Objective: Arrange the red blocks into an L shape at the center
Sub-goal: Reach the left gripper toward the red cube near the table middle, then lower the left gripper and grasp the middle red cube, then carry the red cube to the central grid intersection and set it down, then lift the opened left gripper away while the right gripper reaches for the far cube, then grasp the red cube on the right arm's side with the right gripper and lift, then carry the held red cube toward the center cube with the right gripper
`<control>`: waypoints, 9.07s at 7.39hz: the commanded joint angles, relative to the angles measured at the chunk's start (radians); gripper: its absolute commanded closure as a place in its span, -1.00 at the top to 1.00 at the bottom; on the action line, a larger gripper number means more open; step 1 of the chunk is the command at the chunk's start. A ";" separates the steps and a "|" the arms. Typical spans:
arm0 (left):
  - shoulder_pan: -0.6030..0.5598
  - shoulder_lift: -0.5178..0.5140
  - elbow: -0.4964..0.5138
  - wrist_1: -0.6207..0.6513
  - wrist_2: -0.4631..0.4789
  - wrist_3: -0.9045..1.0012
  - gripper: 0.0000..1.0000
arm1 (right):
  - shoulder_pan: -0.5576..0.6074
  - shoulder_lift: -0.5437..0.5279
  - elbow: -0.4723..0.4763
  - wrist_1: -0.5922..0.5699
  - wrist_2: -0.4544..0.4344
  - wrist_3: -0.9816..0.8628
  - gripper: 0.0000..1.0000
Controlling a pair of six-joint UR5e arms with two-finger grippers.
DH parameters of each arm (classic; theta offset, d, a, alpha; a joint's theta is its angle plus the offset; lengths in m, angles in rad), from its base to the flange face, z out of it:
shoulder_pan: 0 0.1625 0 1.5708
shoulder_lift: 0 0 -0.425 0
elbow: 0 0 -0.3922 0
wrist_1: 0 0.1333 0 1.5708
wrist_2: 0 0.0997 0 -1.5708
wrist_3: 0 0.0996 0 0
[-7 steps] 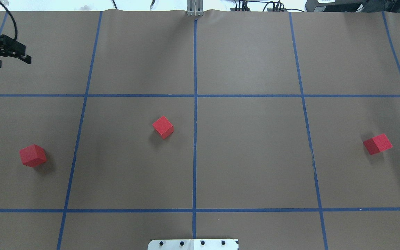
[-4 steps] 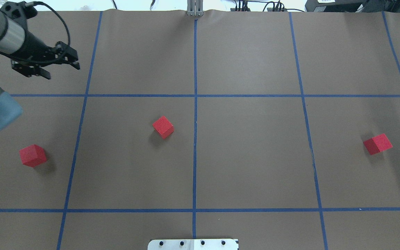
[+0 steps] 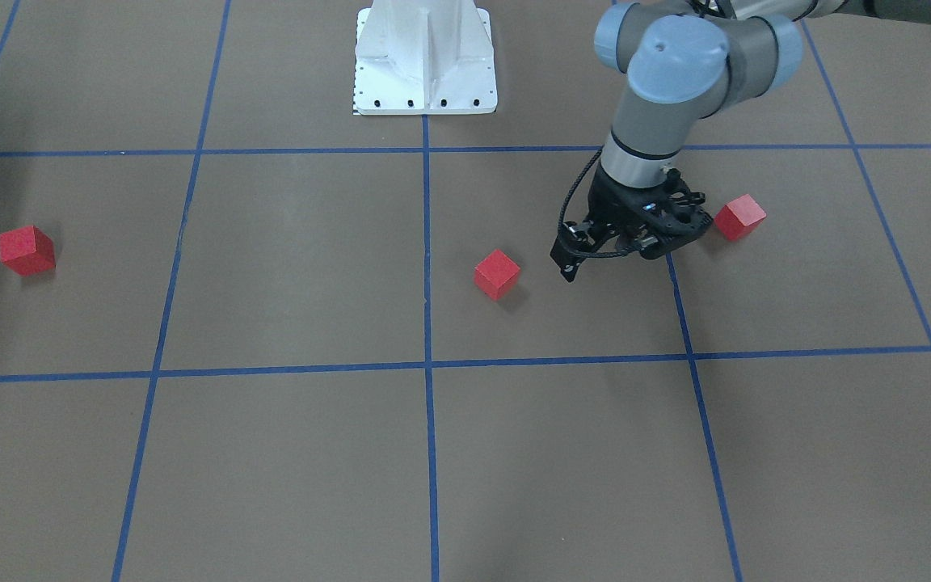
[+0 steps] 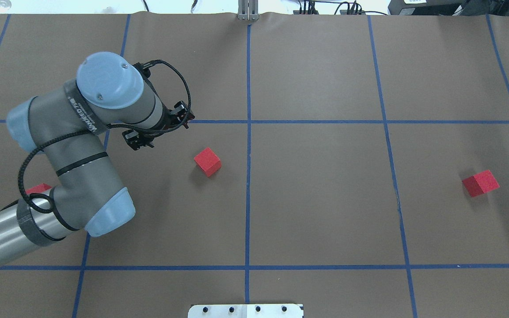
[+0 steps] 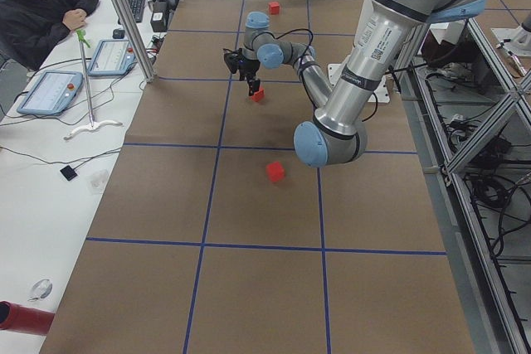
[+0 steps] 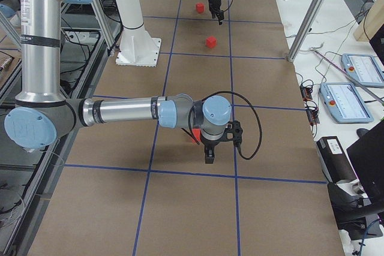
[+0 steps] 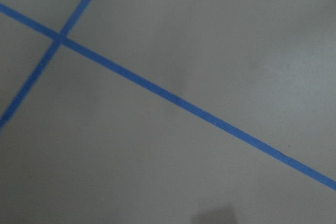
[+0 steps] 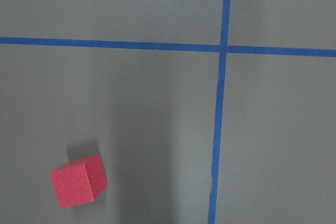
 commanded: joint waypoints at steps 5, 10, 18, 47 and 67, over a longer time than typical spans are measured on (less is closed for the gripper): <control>0.117 -0.116 0.171 -0.010 0.079 -0.075 1.00 | 0.000 -0.001 -0.001 0.000 -0.005 -0.002 0.98; 0.125 -0.126 0.255 -0.060 0.092 -0.075 0.97 | 0.000 -0.001 -0.004 0.000 -0.007 -0.003 0.98; 0.114 -0.283 0.314 0.028 0.140 0.259 -1.00 | 0.000 -0.001 -0.006 0.000 -0.013 -0.002 0.98; -0.217 -0.178 0.094 0.020 -0.208 0.554 0.99 | -0.523 -0.043 0.022 0.412 -0.195 0.272 0.98; -0.361 0.508 -0.360 0.110 -0.213 1.054 1.00 | -1.077 0.915 -0.197 0.064 -0.481 1.077 -1.00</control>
